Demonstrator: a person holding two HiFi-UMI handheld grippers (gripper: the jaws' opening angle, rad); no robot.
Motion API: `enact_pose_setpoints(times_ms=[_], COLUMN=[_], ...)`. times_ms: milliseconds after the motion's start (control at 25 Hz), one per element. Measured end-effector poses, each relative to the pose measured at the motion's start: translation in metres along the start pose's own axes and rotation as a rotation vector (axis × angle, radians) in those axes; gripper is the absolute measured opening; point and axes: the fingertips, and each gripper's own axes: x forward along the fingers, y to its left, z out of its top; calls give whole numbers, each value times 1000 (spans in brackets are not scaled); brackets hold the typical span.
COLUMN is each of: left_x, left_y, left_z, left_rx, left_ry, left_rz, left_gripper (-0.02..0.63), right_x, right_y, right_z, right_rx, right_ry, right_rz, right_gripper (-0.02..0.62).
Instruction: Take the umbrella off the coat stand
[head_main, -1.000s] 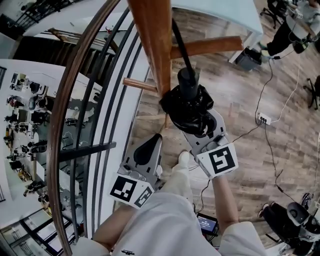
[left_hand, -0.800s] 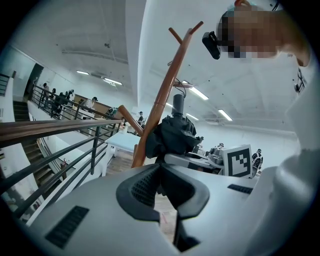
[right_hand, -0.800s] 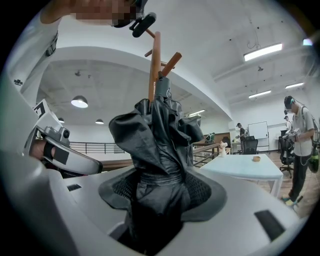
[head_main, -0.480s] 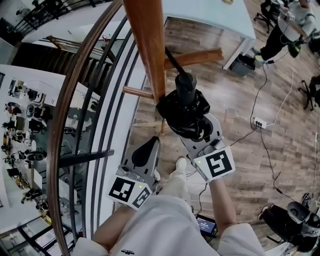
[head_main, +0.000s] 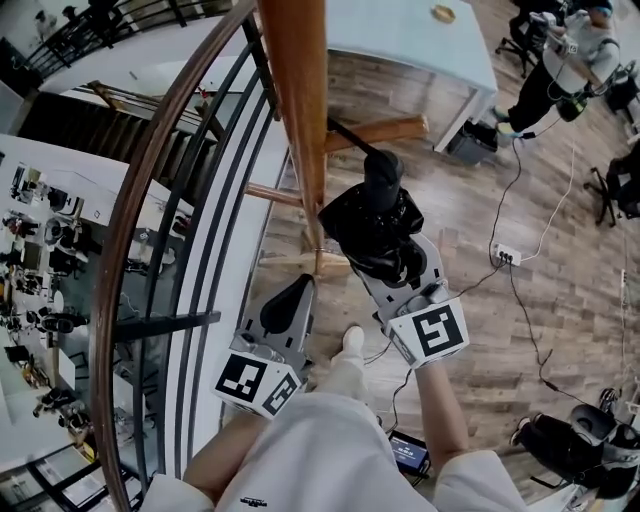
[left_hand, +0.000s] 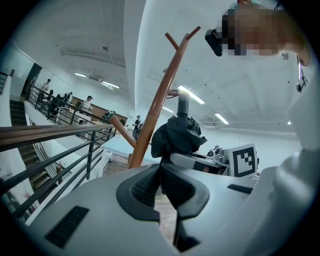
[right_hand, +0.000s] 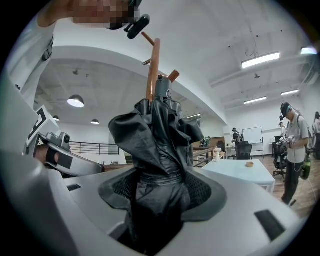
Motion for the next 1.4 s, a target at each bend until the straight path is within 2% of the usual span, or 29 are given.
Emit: enact_pose_setpoints(times_ms=[560, 1400], left_x=[2, 16], left_y=[-3, -19], left_z=[18, 38], left_rx=[9, 41], left_ry=[10, 14], left_rz=[-37, -118], left_gripper=[23, 23], right_x=[-12, -44], right_y=[-11, -37], right_z=[29, 48], right_rx=[21, 10], right_ry=[-38, -46], right_rz=[-61, -167], right_gripper=[275, 275])
